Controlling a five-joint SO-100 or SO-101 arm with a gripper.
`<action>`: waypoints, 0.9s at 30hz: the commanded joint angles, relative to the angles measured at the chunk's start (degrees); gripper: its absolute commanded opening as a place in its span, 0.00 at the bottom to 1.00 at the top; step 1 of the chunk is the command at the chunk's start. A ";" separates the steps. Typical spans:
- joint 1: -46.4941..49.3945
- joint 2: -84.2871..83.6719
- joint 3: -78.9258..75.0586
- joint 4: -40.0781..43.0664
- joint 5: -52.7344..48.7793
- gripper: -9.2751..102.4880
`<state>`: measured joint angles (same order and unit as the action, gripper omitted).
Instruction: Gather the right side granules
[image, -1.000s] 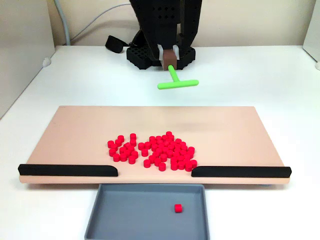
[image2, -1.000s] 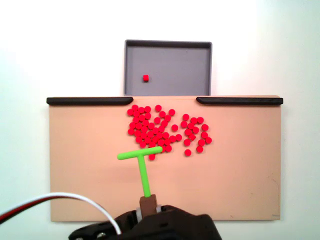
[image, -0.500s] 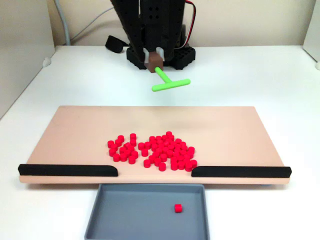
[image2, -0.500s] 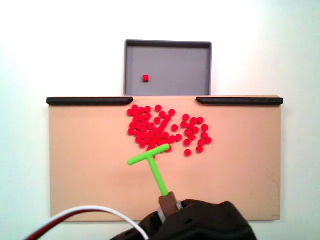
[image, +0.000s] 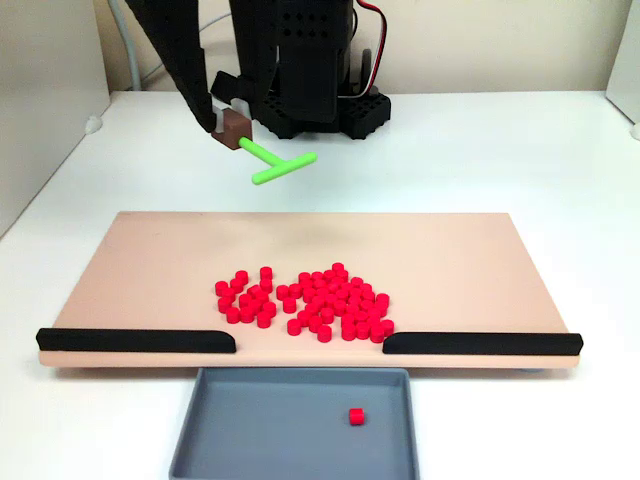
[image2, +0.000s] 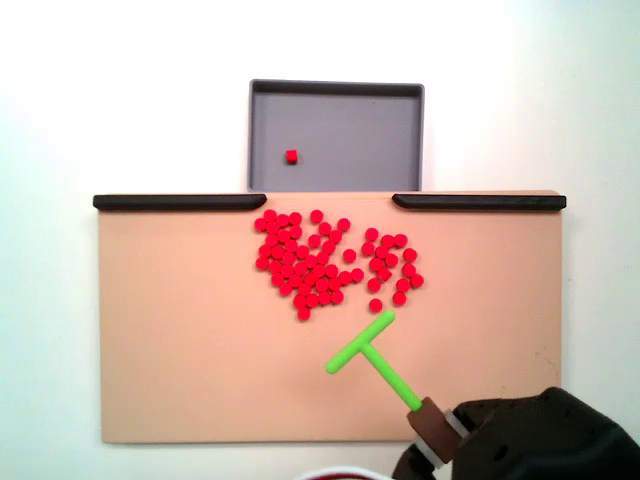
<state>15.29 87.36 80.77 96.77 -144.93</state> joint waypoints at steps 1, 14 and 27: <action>2.81 0.35 -1.58 0.35 -9.49 0.08; 10.11 -3.25 -3.43 0.26 -30.50 0.08; 12.04 -10.02 -9.49 -2.37 -40.96 0.08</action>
<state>26.63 77.17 72.95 95.62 -183.69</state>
